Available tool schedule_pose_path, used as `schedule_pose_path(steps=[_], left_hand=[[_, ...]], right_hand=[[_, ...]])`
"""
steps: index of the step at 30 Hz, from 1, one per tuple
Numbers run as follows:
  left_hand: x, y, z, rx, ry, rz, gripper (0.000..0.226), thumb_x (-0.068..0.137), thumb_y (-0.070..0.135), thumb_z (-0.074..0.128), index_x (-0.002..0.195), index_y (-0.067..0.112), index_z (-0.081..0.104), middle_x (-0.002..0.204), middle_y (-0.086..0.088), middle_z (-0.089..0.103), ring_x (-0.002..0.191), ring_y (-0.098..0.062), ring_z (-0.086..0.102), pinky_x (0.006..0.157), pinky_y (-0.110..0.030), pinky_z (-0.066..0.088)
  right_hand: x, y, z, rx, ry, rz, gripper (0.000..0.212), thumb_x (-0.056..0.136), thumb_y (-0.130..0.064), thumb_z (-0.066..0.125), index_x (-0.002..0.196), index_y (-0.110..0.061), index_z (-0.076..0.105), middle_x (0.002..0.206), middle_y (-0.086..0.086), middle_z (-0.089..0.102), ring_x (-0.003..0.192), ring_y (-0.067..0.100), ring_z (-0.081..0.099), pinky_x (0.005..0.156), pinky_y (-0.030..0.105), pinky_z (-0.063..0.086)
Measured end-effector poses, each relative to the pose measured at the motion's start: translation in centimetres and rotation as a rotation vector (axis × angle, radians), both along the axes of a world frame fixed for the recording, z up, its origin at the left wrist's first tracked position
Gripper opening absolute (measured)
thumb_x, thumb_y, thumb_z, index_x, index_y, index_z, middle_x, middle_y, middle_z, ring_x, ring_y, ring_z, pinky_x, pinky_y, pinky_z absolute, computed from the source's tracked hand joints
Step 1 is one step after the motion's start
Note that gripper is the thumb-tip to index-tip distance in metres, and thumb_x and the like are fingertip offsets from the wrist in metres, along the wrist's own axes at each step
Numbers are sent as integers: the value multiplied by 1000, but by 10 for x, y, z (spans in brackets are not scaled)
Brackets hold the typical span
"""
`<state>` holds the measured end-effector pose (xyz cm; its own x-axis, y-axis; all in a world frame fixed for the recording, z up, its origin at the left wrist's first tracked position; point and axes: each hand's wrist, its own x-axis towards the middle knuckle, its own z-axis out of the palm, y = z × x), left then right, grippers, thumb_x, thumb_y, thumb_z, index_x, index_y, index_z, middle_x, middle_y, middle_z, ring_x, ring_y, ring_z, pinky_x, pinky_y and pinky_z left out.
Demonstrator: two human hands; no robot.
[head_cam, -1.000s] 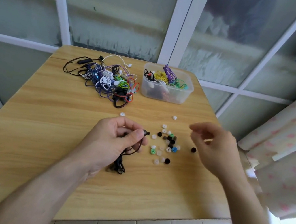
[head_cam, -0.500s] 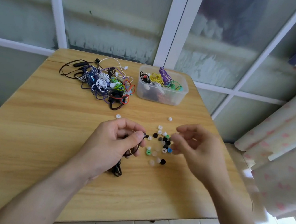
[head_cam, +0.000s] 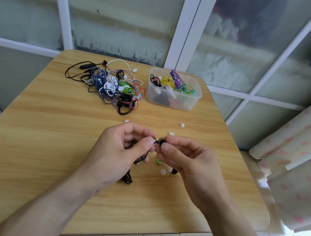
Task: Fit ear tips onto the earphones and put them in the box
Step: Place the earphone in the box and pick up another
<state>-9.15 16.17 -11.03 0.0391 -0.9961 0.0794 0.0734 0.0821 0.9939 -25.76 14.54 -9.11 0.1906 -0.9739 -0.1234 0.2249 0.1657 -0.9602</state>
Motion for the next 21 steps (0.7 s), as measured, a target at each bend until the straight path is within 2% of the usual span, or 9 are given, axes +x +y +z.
schedule_pose_path(steps=[5,12,16,21], left_hand=[[1,0,-1,-11,-14,-3,8,88,10,64,96,11,67,78,-7,73,62,-19,63,61,-25,50],[1,0,0,-21,-17,-7,9,87,9,65,96,10,67,76,-6,73,62,-18,64,61,-24,51],[1,1,1,-26,-34,-12,8,88,7,64,94,10,68,72,-2,72,60,-17,64,61,-23,52],[2,1,2,-31,-51,-11,8,87,5,65,93,10,68,72,-2,72,59,-16,64,60,-22,53]], right_hand=[[1,0,-1,-78,33,-2,28,62,-7,80,89,-3,72,89,20,74,80,26,72,71,30,58],[1,1,-2,-126,121,-19,25,62,-9,81,85,-7,72,82,14,75,68,22,70,70,35,54],[2,2,-1,-154,107,-5,24,61,-5,80,83,-3,72,80,16,75,66,21,70,64,24,55],[2,2,0,-181,117,6,25,60,-4,80,83,-1,72,75,14,74,65,19,71,62,20,54]])
